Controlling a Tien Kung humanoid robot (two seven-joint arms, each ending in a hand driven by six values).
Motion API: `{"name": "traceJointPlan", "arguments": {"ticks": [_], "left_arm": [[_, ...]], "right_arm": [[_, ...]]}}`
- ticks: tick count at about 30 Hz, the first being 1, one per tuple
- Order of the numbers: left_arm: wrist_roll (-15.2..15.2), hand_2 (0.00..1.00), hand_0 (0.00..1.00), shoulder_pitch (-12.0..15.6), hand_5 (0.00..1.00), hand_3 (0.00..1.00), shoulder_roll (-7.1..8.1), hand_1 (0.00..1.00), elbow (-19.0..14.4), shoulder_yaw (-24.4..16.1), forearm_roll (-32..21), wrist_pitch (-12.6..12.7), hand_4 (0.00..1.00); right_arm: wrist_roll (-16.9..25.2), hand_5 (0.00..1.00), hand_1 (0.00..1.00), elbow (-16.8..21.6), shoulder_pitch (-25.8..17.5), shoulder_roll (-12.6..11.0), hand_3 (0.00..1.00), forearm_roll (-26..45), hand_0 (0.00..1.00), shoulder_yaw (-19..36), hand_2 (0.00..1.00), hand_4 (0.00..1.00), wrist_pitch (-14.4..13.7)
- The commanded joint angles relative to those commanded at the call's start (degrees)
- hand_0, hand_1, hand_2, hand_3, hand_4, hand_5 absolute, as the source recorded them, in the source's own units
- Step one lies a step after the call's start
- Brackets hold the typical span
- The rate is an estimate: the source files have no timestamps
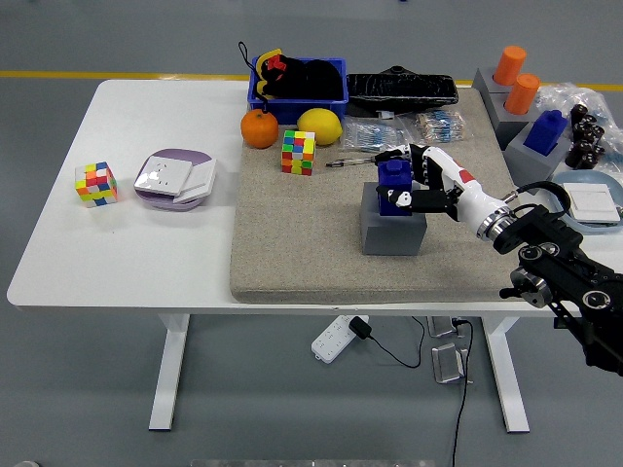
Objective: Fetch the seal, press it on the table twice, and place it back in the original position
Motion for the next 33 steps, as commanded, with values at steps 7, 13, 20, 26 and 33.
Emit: {"name": "traceJointPlan", "arguments": {"ticks": [7,13,20,26,33], "left_arm": [[-0.03,0.786,0.823,-0.06,0.421,0.823,-0.01,0.814,0.01,-0.18,0.00,0.00,0.745],[-0.04,0.787,0.824,0.08,0.420,0.823,-0.03,0.814,0.06,-0.34,-0.04,0.00,0.746],[-0.15,0.787,0.824,0.14,0.420,0.823,-0.07,0.815,0.00,-0.63,0.10,0.04,0.748],[-0.04,0.787,0.824,0.39,0.420,0.822,-0.29,0.815,0.10,-0.52,-0.08,-0.07,0.750],[-0.03,0.788,0.824,0.25,0.420,0.822,-0.28,0.815,0.01,-0.53,0.13,-0.05,0.751]], "right_arm": [[-0.17,0.002,0.559,1.21,0.57,-0.60,0.609,0.07,0.690,0.53,0.573,0.626,0.11],[-0.44,0.002,0.559,3.56,0.97,-1.83,0.608,-0.39,0.691,2.40,0.573,0.622,0.04],[-0.59,0.002,0.559,5.35,0.41,-4.41,0.605,-2.04,0.691,5.22,0.571,0.620,-0.15],[-0.87,0.002,0.558,4.95,-1.49,-6.52,0.604,-3.16,0.692,7.31,0.569,0.623,0.10],[-0.43,0.002,0.557,2.97,-3.29,-7.75,0.598,-4.43,0.692,10.13,0.567,0.622,-0.04]]}}
